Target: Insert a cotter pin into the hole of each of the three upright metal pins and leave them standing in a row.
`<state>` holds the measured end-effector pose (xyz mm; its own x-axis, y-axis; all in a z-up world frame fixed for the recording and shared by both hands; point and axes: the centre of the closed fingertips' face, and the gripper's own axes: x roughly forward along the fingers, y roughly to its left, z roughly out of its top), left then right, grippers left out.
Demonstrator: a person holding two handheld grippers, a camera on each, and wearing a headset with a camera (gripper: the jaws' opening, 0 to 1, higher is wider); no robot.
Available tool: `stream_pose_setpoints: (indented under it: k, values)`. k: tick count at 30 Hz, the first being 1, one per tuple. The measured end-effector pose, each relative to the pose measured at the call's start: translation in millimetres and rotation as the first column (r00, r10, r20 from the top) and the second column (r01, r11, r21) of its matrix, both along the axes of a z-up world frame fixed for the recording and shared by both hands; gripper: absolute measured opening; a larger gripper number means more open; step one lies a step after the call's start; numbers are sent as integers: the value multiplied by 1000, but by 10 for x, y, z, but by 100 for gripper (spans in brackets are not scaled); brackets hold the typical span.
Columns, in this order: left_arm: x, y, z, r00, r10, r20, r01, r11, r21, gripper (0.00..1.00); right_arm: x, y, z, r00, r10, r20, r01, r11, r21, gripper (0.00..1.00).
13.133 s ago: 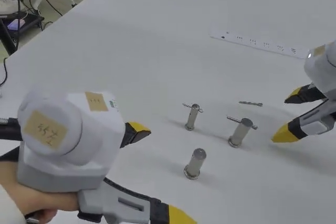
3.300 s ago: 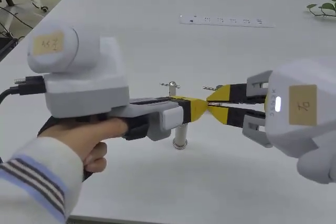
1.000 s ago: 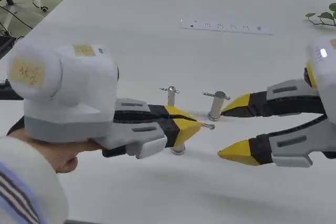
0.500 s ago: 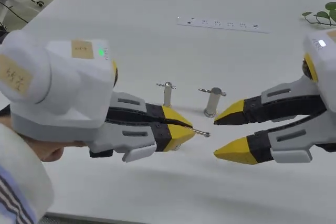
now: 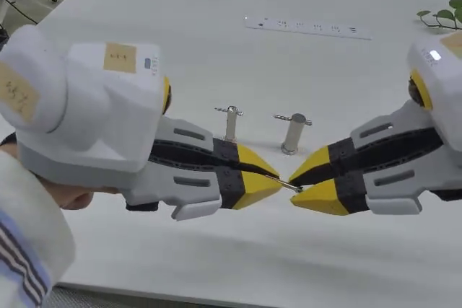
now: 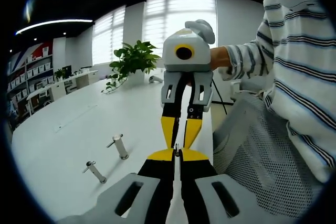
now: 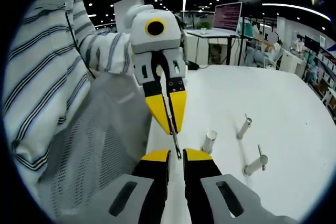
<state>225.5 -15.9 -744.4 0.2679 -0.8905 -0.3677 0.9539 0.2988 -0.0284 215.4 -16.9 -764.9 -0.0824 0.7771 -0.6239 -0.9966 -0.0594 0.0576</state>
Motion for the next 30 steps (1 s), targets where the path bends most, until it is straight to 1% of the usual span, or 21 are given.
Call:
stream_pose_setpoints:
  k: [3,5,8,11,13,17,21,26,27,28,29,30]
  values:
    - [-18,-8,1,1000,-11,-3,11,1000,-3,0,-21,1,-12,1000,8,-2,-8,1000,0,9]
    - [-33,-10,-5,1000,-19,-6,19,1000,-2,0,-8,-5,-26,1000,8,-6,-8,1000,3,6]
    - [-39,-7,-18,1000,-22,-5,22,1000,2,0,-19,-9,-26,1000,11,-22,-11,1000,5,6]
    - [-37,-3,-12,1000,-18,-11,18,1000,-8,0,-23,-9,-15,1000,20,-17,-20,1000,1,5]
    - [-39,-1,-3,1000,-17,-10,17,1000,-13,0,-22,-9,-6,1000,23,-17,-23,1000,-1,5]
    - [-45,6,-2,1000,-22,-2,22,1000,-10,1,-25,-6,2,999,28,-21,-28,1000,-5,5]
    - [-63,10,-18,999,-31,-7,31,1000,-5,1,-45,-2,-9,999,39,-20,-39,999,-16,4]
    - [-84,39,-53,999,-36,-22,36,999,5,1,-60,9,-11,999,48,-19,-48,998,-26,4]
    - [-65,51,-57,1000,-22,-21,22,1000,6,1,-60,13,-10,999,50,-16,-50,998,-30,4]
    - [-60,56,-55,999,-12,-32,12,1000,-3,1,-56,17,-10,999,50,-13,-50,998,-32,4]
    - [-67,60,-54,998,-6,-56,5,1000,-18,1,-47,22,-11,999,48,-12,-48,998,-34,4]
    - [-57,67,-57,999,-1,-55,0,1000,-17,1,-42,26,-14,999,45,-13,-46,998,-36,4]
